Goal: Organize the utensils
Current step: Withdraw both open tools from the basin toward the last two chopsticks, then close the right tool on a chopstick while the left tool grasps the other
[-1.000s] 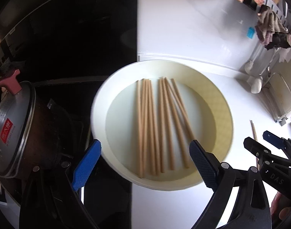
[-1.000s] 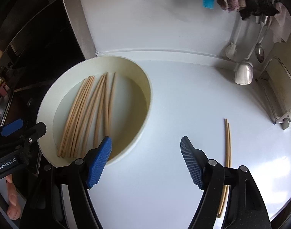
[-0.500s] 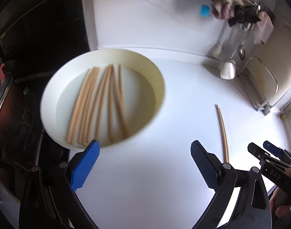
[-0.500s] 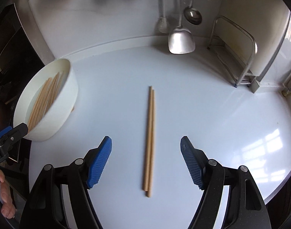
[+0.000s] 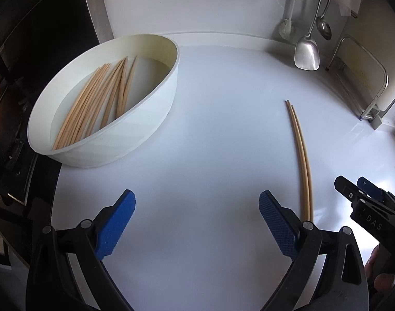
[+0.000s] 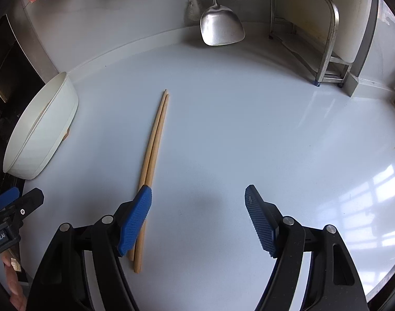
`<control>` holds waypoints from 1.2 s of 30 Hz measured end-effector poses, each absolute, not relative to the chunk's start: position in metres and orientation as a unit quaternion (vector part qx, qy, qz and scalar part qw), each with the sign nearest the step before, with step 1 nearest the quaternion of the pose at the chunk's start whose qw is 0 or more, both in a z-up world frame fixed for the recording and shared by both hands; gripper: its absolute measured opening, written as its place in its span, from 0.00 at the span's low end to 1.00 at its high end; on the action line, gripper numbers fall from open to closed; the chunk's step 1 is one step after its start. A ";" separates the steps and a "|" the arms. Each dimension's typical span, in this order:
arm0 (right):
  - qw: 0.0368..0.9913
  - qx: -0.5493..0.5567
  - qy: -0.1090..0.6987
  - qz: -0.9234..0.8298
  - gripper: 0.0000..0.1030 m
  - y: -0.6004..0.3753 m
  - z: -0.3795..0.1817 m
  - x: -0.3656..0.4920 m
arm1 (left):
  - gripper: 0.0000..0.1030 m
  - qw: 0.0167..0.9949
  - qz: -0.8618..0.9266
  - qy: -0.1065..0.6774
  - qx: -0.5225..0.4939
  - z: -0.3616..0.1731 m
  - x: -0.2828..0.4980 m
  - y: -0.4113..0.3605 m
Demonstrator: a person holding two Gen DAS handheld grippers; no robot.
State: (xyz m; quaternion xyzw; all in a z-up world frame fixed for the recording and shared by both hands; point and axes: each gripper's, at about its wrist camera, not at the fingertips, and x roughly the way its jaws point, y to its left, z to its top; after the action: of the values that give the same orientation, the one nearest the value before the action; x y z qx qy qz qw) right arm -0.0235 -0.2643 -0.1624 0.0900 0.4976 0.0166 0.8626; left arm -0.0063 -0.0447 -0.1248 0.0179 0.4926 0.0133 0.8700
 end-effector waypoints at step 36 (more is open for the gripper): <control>0.883 -0.004 0.470 -0.019 0.69 -0.218 -0.187 -0.013 | 0.94 0.885 -0.010 0.465 0.019 -0.138 0.022 -0.040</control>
State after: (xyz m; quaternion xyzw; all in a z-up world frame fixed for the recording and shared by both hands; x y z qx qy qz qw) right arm -0.0125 -0.2177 -0.1873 -0.0040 0.4697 -0.0192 0.8826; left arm 0.0220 -0.0400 -0.1384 0.0193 0.4647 -0.0095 0.8852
